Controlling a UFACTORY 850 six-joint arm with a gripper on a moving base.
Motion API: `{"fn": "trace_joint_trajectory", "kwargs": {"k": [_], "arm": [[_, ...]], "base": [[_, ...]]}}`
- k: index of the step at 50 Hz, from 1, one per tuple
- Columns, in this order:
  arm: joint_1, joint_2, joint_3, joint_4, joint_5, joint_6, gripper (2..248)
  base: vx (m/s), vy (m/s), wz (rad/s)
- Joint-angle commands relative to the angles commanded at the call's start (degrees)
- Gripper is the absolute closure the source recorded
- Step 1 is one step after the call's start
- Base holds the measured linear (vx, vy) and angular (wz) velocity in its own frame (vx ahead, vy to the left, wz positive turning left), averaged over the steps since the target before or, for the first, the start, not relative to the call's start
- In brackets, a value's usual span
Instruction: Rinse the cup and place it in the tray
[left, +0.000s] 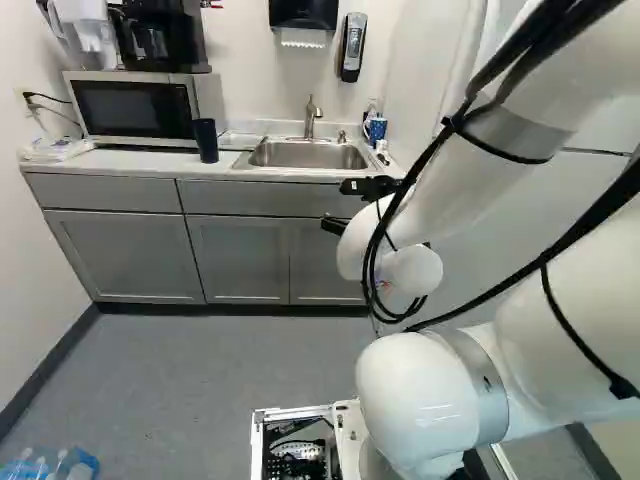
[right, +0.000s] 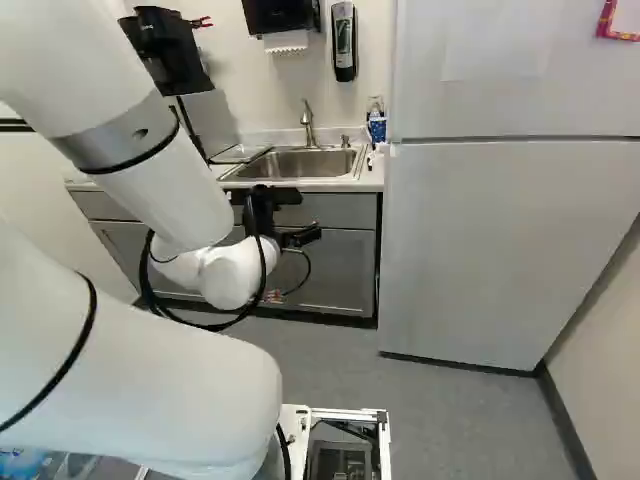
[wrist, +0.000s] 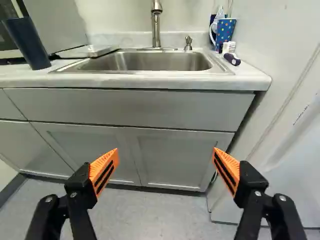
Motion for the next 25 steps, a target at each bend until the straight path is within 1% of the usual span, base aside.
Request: {"fn": "trace_joint_trajectory", "kwargs": {"k": [25], "arm": [[0.0, -1.7, -5.1, 0.0, 0.0, 0.0, 3]], "base": [[0.000, 0.000, 0.000]]}}
